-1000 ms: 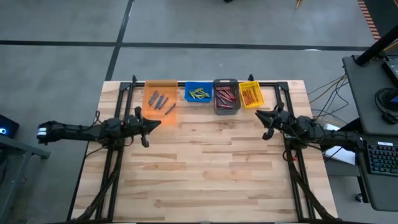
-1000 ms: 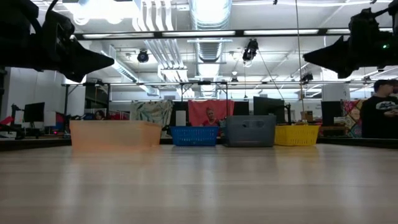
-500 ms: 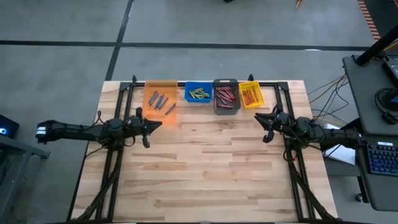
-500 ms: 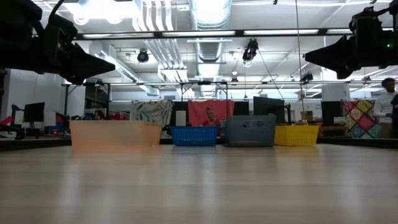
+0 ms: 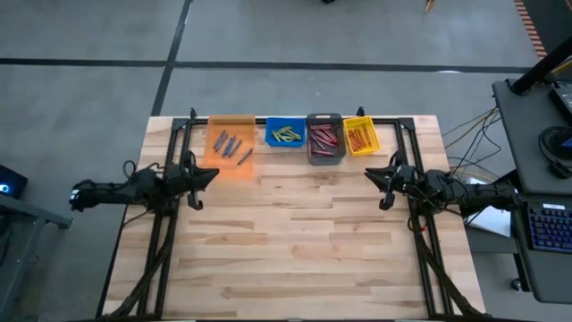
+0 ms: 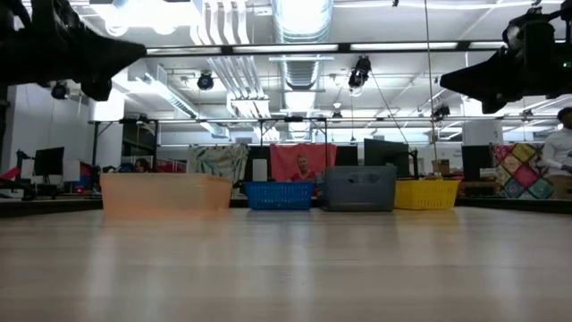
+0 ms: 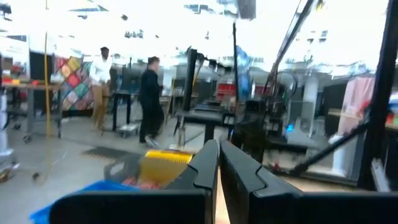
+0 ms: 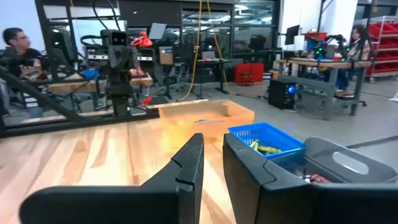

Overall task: Sort crayons
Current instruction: Return to Home Position

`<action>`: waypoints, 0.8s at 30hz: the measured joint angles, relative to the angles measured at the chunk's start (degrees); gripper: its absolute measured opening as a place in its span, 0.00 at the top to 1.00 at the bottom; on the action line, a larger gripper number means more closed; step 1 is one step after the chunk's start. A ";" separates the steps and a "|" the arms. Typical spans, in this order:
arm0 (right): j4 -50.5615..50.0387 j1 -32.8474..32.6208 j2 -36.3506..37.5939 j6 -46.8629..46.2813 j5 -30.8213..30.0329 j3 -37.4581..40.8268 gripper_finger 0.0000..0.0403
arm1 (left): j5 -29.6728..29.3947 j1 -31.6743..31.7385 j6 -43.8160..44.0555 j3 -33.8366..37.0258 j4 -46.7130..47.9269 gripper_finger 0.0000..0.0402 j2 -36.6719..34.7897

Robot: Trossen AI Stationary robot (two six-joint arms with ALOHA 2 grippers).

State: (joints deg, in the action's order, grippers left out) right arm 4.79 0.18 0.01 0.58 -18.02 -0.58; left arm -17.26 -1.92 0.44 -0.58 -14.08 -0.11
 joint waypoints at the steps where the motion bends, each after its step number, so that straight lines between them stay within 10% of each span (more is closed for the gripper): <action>1: -0.38 -0.20 0.00 -0.05 0.16 0.00 0.87 | -0.02 -0.36 0.11 0.00 -1.25 1.00 0.08; 24: -1.15 -0.17 -0.52 -0.08 0.01 0.00 0.87 | -0.19 -1.26 0.12 -0.57 -0.42 1.00 6.42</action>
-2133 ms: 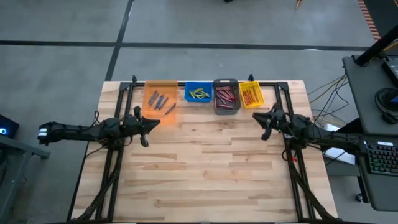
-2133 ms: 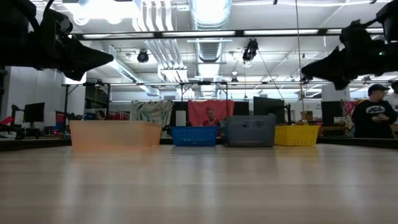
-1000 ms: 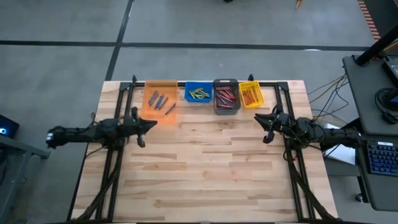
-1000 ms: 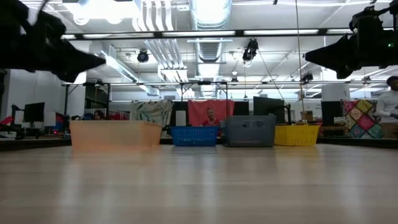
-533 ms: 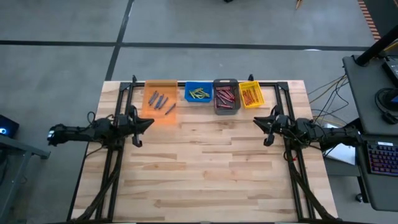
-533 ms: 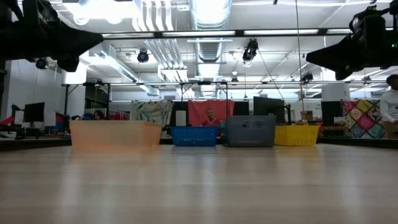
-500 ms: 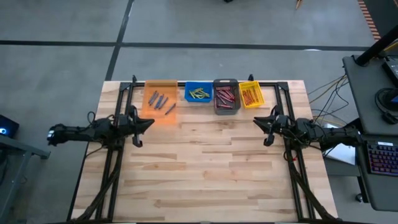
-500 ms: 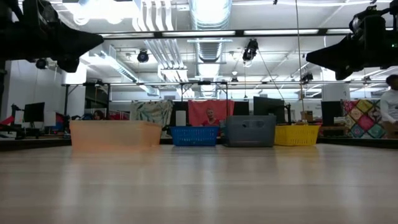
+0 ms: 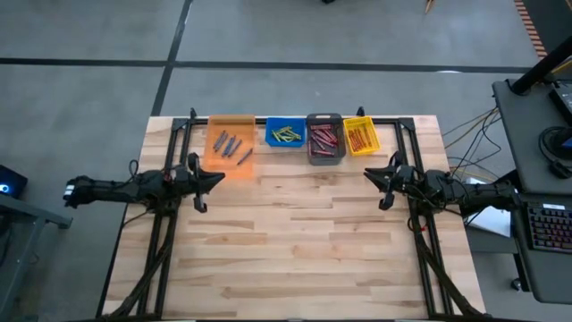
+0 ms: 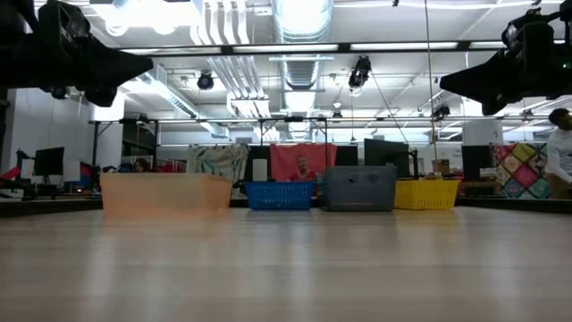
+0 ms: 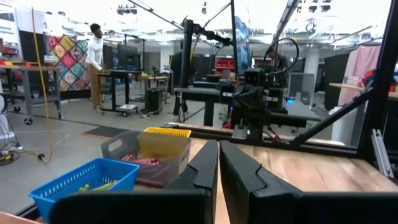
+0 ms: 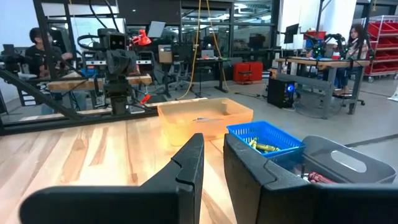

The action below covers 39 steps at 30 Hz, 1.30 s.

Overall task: Sort crayons
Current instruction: Return to Home Position

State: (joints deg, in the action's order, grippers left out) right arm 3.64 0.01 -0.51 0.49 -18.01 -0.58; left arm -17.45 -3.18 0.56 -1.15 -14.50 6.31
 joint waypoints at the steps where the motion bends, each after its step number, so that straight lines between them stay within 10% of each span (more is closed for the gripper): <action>1: -0.02 0.00 0.00 0.00 0.00 0.00 0.87 | 0.00 0.00 0.00 0.00 0.00 1.00 0.30; 39: -0.15 0.00 -0.04 -0.02 -0.01 0.00 0.87 | 0.00 0.00 0.00 -0.11 0.02 1.00 7.97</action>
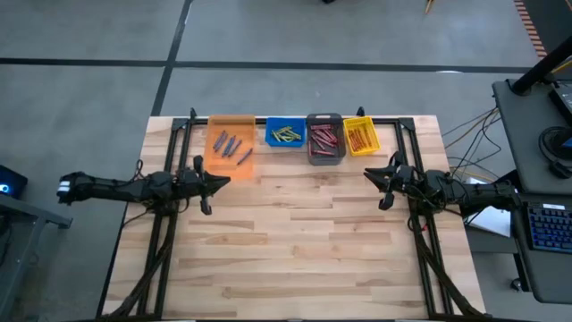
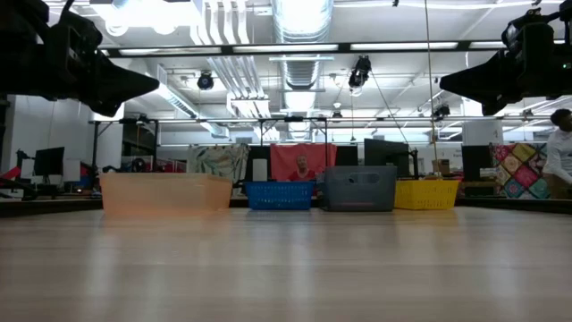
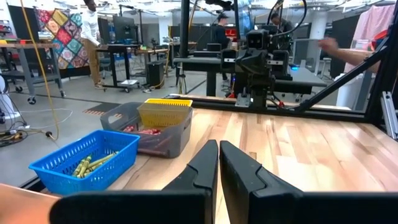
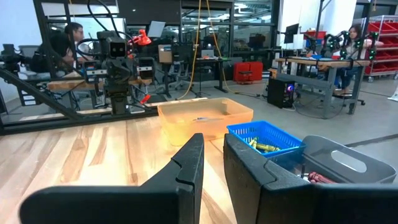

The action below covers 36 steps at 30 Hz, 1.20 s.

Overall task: Sort crayons
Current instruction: Return to Home Position

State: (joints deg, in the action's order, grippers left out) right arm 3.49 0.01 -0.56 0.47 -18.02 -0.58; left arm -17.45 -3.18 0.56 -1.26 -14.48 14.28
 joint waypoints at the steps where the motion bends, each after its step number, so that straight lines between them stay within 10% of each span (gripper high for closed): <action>1: 0.00 0.00 0.00 0.01 0.00 0.00 0.87 | 0.00 0.00 0.00 0.00 0.00 1.00 0.14; 36: 0.00 0.01 0.00 0.00 0.00 0.00 0.87 | 0.00 0.00 0.00 0.00 -0.02 1.00 3.54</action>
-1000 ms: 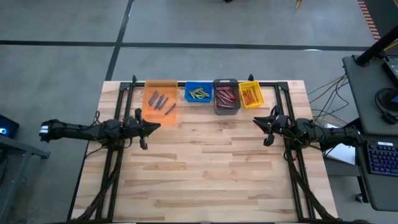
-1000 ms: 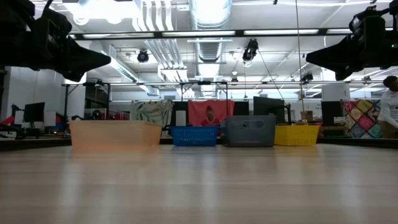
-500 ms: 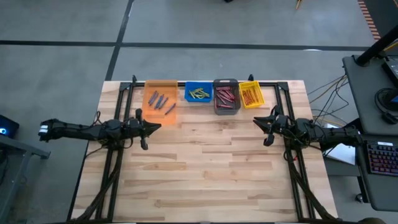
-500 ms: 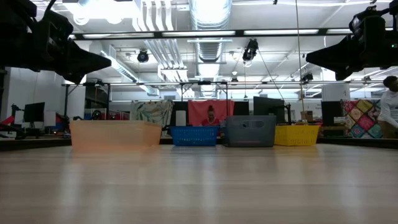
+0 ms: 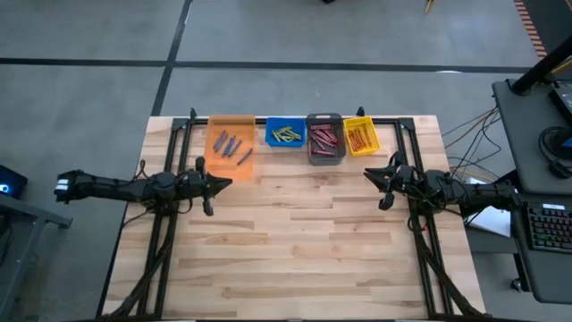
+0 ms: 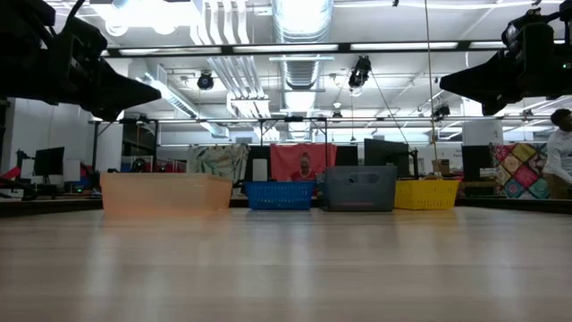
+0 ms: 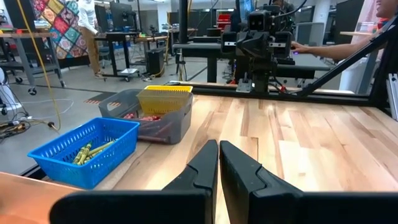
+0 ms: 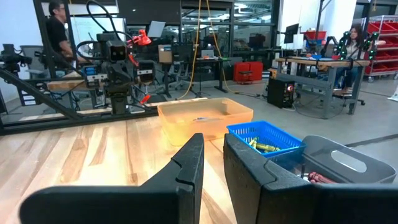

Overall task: Sort crayons
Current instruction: Return to Home Position

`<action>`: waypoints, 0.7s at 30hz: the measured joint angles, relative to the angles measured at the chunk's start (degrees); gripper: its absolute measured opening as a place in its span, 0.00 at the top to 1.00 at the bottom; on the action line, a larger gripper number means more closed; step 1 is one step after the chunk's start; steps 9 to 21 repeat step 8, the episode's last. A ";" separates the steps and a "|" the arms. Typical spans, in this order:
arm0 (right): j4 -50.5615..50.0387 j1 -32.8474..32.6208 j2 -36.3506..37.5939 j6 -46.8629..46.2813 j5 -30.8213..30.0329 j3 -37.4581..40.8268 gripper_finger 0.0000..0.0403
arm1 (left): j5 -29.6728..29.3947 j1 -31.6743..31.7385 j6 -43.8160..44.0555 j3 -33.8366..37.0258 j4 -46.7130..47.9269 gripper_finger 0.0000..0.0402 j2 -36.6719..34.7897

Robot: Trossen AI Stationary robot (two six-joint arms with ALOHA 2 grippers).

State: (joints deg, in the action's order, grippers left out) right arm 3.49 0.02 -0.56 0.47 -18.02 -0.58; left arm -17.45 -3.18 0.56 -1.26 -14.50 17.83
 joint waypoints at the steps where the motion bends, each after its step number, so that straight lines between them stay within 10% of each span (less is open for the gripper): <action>1: -0.01 -0.01 0.00 0.00 0.00 0.00 0.87 | 0.00 0.00 -0.02 0.00 0.02 1.00 0.12; 21: -0.02 -0.01 0.00 0.01 0.00 0.00 0.87 | 0.01 0.00 -0.01 0.00 0.02 1.00 0.75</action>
